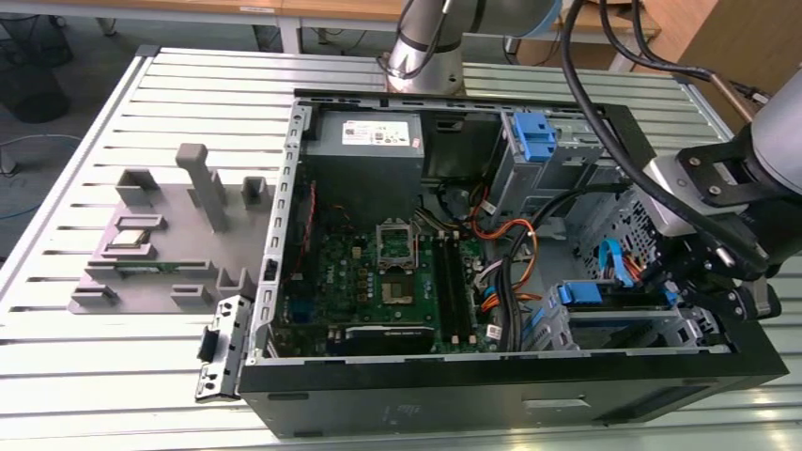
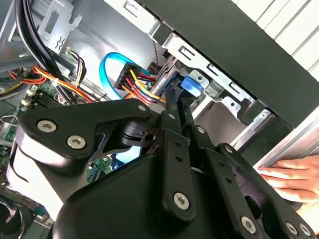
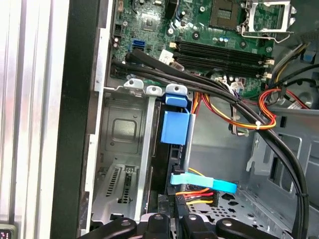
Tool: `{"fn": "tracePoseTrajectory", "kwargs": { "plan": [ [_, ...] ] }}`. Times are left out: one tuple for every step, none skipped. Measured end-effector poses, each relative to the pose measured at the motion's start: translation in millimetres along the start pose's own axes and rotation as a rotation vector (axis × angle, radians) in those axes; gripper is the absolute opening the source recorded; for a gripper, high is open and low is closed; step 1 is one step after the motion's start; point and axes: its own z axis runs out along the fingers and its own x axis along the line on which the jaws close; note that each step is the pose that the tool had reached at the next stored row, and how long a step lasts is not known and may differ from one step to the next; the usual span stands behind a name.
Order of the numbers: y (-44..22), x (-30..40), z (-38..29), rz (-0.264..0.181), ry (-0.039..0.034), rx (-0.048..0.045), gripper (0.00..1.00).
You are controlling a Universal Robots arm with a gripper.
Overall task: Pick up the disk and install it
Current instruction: 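Insert the second disk wire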
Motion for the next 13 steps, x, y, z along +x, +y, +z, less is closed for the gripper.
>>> {"fn": "tracePoseTrajectory", "kwargs": {
  "plan": [
    [0.5, 0.0, 0.0, -0.002, -0.0001, 0.0001, 0.16],
    [0.6, 0.0, 0.0, -0.004, -0.0004, 0.0002, 0.16],
    [0.6, 0.0, 0.0, -0.005, -0.0006, 0.0003, 0.16],
    [0.7, -0.1, 0.1, -0.006, -0.0011, 0.0004, 0.16],
    [0.7, -0.1, 0.1, -0.006, -0.0016, 0.0005, 0.16],
    [0.7, -0.1, 0.1, -0.007, -0.0023, 0.0006, 0.16],
    [0.7, 0.0, 0.1, -0.007, -0.0032, 0.0006, 0.16],
    [0.6, 0.0, 0.1, -0.007, -0.0041, 0.0006, 0.16],
    [0.1, 0.1, 0.2, -0.008, -0.005, 0.0006, 0.16],
    [-0.5, 0.1, 0.3, -0.008, -0.0061, 0.0007, 0.16],
    [-3.1, 0.4, 0.5, -0.009, -0.0088, 0.001, 0.16],
    [-3.4, 0.4, 0.5, -0.009, -0.0092, 0.0009, 0.16],
    [-3.3, 0.4, 0.5, -0.009, -0.0094, 0.001, 0.16]
  ]
}}
